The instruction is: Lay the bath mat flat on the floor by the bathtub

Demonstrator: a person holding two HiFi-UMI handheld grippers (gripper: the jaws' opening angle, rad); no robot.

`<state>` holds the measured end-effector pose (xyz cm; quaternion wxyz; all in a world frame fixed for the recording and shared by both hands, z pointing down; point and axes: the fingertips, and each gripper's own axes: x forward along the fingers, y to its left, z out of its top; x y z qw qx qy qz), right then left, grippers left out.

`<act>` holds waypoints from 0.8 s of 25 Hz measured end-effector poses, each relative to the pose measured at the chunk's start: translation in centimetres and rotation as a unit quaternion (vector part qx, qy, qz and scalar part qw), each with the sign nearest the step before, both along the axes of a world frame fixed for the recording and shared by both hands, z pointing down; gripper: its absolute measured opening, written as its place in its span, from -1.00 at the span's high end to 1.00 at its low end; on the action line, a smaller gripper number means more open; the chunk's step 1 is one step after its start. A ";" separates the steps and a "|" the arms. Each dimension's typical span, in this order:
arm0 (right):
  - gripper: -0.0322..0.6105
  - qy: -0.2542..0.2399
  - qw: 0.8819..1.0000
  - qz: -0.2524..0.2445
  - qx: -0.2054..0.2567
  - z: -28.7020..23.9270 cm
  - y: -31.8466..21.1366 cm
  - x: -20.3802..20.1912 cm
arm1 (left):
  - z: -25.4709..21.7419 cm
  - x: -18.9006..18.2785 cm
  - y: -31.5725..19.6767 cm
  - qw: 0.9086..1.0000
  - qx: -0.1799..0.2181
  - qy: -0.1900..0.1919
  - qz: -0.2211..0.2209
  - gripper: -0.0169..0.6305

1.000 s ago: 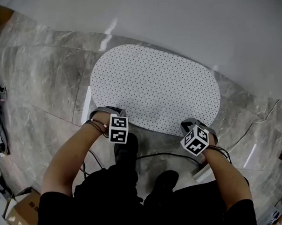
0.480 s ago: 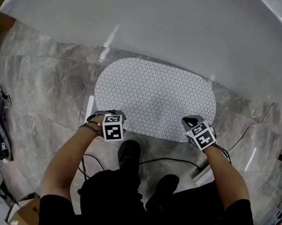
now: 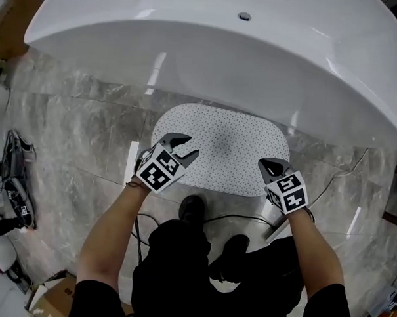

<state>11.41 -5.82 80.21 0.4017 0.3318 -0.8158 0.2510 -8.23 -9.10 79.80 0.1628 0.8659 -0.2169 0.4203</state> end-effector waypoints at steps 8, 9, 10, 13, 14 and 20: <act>0.86 -0.053 0.993 0.094 0.038 -19.9 0.0 2.0 | -21.3 -0.1 -1.3 0.981 0.087 0.088 -0.148 0.75; 0.86 -0.053 0.993 0.101 0.042 -22.2 0.2 2.1 | -23.7 -0.3 -1.0 0.979 0.091 0.093 -0.159 0.75; 0.86 -0.054 0.992 0.107 0.046 -24.5 0.3 2.2 | -26.1 -0.5 -0.8 0.976 0.094 0.098 -0.169 0.76; 0.86 -0.063 0.989 0.120 0.059 -31.6 0.6 2.0 | -33.2 -0.8 0.0 0.971 0.096 0.112 -0.187 0.81; 0.86 -0.067 0.988 0.126 0.063 -33.9 0.6 1.9 | -35.5 -0.8 0.3 0.970 0.094 0.116 -0.190 0.81; 0.86 -0.096 0.979 0.160 0.082 -45.6 1.9 0.4 | -47.3 -2.3 1.8 0.962 0.099 0.135 -0.215 0.83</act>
